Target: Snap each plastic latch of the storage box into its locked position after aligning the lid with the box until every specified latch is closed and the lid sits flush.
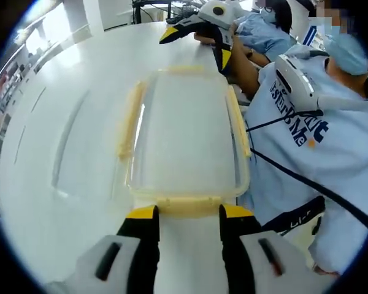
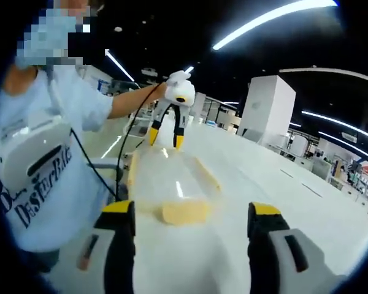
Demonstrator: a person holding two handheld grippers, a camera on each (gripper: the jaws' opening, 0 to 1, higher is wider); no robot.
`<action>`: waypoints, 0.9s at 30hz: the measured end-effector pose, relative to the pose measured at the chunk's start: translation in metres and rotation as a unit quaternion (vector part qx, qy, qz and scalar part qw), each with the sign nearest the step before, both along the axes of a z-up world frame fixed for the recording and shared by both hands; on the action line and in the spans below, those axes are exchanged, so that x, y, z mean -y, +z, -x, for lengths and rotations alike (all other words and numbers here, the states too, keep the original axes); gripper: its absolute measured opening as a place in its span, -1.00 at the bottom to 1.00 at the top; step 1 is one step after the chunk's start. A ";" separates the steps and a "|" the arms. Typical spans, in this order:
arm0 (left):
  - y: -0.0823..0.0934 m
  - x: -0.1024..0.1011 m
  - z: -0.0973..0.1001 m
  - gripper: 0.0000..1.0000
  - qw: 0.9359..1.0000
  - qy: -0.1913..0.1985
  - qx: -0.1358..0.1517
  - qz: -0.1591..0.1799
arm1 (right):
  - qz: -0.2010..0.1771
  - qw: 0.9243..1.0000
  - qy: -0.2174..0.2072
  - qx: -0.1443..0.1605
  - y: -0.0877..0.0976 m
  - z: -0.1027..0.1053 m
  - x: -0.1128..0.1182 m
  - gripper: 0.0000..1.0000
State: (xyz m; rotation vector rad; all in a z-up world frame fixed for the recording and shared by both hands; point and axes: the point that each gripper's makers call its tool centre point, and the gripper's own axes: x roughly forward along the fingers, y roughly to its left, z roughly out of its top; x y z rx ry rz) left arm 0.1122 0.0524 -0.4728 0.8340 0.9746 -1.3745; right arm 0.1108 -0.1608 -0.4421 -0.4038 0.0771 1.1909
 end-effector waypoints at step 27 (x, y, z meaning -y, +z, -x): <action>-0.006 0.002 -0.004 -0.23 0.999 -0.014 0.018 -0.037 | 0.246 0.961 0.075 -0.099 -0.027 -0.022 0.008 0.32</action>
